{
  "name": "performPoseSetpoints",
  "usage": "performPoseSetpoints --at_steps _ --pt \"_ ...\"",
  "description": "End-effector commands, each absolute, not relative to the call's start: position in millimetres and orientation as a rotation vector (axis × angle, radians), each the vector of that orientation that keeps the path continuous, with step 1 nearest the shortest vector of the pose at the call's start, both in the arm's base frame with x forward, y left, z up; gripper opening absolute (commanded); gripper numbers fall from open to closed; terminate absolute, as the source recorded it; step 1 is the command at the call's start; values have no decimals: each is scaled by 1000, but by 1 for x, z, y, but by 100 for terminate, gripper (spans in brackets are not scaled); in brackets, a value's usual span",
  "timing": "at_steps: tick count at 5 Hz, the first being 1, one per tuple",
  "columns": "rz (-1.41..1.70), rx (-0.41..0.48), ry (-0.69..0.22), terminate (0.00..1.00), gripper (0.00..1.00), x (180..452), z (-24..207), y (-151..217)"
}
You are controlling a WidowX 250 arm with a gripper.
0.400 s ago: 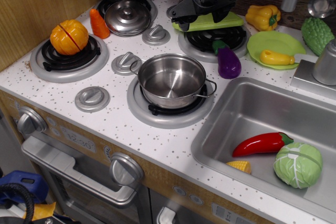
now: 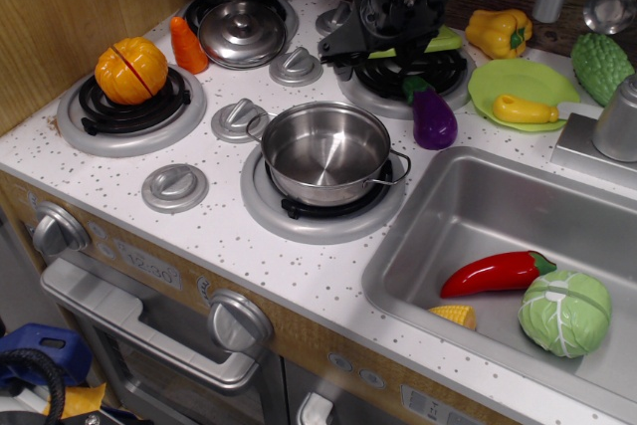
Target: Put eggplant in pot or pan
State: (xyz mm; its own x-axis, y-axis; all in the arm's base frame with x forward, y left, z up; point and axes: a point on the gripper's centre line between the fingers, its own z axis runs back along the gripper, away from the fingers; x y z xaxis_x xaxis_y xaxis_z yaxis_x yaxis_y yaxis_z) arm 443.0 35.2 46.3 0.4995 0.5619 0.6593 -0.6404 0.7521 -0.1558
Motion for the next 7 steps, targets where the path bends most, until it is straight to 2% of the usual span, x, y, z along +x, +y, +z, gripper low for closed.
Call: performPoseSetpoints --at_steps 1,2,4,7 --pt "706 102 -834 0 100 446 80 13" --pt "729 95 -817 0 100 447 86 -10" --pt "739 45 -814 0 100 451 72 -40" --pt "783 27 -750 0 100 445 48 -30"
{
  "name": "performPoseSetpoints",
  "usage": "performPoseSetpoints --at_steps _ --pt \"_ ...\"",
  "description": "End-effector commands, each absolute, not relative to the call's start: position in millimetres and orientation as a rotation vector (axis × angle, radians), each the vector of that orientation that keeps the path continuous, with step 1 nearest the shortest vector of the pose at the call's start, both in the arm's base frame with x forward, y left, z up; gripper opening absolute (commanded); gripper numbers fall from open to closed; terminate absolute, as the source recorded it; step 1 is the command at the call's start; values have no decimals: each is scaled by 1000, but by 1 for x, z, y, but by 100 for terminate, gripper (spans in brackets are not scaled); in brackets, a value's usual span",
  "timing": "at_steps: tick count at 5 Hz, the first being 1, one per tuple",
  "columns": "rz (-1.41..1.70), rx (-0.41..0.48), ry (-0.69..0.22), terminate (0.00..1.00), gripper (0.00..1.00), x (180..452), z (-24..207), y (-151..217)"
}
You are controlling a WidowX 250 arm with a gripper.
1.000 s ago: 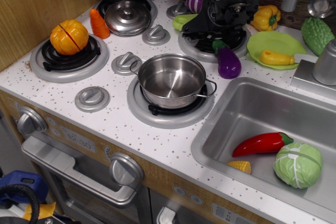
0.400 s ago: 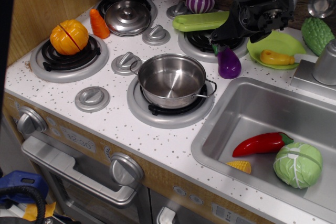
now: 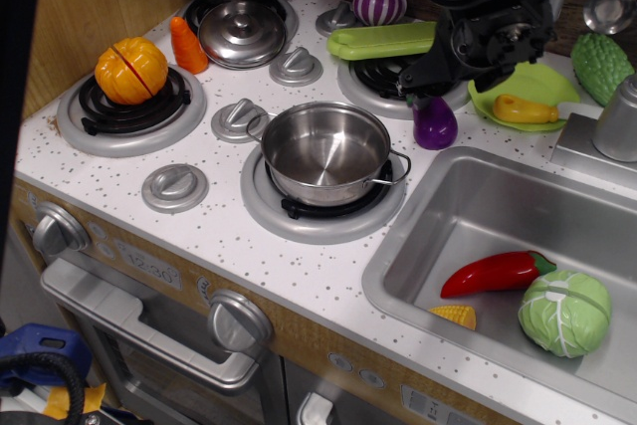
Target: Put eggplant in pot or pan
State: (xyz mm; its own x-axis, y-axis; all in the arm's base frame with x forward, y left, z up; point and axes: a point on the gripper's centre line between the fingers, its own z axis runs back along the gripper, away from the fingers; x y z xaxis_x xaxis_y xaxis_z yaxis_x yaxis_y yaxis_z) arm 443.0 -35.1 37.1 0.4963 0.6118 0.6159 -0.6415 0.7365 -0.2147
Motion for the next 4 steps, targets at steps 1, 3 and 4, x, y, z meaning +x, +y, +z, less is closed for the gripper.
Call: performPoseSetpoints --at_steps 1,3,4 --pt "802 3 -735 0 100 446 34 -30" --pt "828 -22 -728 0 100 448 20 -29" --pt "843 -16 -720 0 0 450 20 -28"
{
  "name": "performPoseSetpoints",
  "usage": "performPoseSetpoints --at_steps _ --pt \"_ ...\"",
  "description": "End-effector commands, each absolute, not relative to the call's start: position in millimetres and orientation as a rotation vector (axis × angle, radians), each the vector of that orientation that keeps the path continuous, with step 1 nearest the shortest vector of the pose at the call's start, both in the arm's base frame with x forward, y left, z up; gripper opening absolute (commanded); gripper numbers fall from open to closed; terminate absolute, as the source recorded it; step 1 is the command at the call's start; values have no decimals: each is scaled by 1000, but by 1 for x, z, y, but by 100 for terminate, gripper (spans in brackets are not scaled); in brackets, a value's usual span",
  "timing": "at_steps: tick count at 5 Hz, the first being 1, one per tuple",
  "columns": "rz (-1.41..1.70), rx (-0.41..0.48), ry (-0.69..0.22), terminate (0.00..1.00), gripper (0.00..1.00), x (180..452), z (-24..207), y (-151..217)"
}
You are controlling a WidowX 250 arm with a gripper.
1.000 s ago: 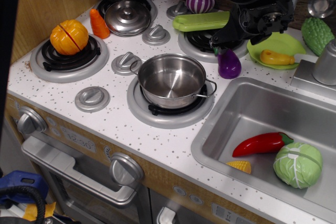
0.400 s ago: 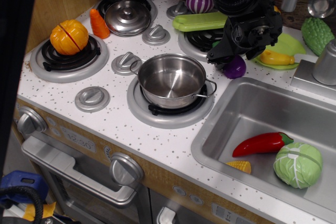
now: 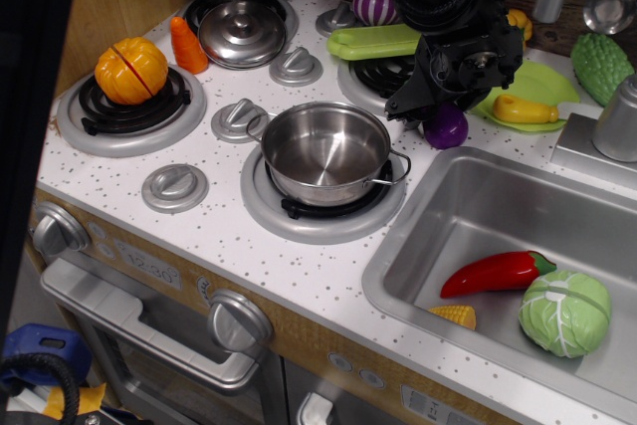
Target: Put eggplant in pot or pan
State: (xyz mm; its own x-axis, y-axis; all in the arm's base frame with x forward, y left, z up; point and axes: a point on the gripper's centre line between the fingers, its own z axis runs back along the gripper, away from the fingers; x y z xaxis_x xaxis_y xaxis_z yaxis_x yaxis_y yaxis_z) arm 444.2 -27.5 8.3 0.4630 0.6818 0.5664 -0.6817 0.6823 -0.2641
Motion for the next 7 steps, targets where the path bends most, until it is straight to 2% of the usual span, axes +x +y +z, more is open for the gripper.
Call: performPoseSetpoints --at_steps 1,2,3,4,5,7 --pt "849 32 -724 0 0 446 43 -28" --pt "779 86 -750 0 0 444 76 -18" --pt "713 157 -734 0 0 440 117 3" --pt "696 219 -718 0 0 424 134 19" --pt "746 229 -679 0 0 404 132 25" --pt "823 280 -646 0 0 367 123 3"
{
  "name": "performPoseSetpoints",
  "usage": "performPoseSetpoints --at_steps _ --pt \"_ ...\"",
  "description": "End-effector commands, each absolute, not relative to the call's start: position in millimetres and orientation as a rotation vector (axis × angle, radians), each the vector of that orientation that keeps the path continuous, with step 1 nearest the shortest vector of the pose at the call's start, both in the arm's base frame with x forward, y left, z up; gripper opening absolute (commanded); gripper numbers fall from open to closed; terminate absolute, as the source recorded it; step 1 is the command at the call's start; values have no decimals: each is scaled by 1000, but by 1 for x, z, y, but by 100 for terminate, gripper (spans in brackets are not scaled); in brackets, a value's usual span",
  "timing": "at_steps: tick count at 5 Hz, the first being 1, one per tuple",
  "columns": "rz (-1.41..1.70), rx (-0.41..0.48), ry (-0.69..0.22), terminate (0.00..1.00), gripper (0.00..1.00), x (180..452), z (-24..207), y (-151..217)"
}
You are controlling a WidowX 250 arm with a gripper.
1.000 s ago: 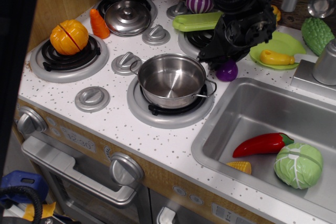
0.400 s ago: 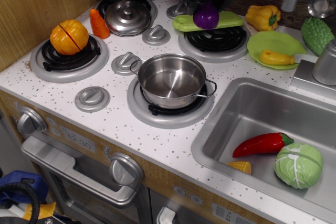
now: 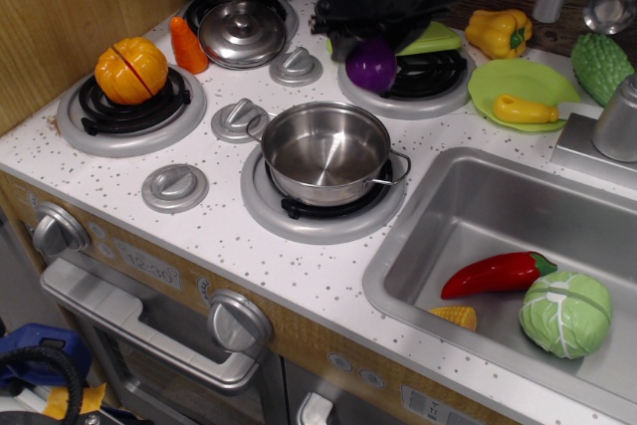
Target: Put eggplant in pot or pan
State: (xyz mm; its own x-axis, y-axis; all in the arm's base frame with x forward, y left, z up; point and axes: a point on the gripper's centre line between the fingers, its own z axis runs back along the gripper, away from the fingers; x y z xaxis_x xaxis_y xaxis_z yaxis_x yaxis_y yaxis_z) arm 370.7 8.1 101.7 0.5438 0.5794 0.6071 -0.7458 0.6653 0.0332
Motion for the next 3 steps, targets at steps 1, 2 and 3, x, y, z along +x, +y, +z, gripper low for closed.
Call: performPoseSetpoints --at_steps 1,2,3 --pt "839 313 -614 0 0 353 114 -11" --pt "834 337 -649 0 100 337 111 -13" --pt "834 337 -649 100 100 337 111 -13"
